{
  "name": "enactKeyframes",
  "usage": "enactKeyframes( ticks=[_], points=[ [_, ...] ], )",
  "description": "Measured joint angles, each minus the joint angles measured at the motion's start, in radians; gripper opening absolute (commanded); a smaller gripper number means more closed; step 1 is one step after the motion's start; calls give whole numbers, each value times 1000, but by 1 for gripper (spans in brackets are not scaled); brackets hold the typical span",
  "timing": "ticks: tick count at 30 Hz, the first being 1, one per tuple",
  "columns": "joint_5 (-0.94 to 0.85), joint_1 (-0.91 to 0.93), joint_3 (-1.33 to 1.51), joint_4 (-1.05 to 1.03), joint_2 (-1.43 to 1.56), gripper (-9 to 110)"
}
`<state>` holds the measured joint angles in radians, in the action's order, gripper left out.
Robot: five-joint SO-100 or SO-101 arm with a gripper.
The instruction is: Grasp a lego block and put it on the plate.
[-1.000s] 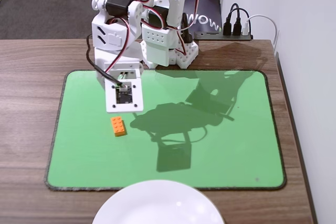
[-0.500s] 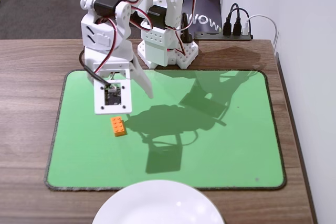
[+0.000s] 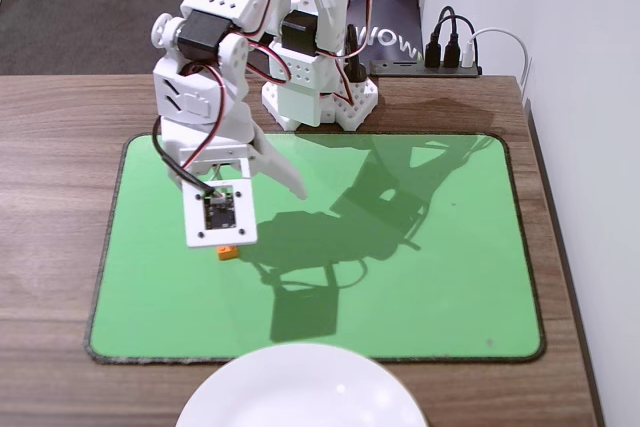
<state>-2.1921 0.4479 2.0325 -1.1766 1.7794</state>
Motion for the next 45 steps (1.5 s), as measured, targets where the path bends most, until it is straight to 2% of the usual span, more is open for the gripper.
enactKeyframes(
  ticks=[8, 18, 32, 45],
  points=[
    [-35, 3, 31, 57, -9, 47],
    [-72, 98, 94, 147, -28, 47],
    [-51, 52, 100, 186, -78, 46],
    [-35, 29, 103, 192, -100, 35]
  ],
)
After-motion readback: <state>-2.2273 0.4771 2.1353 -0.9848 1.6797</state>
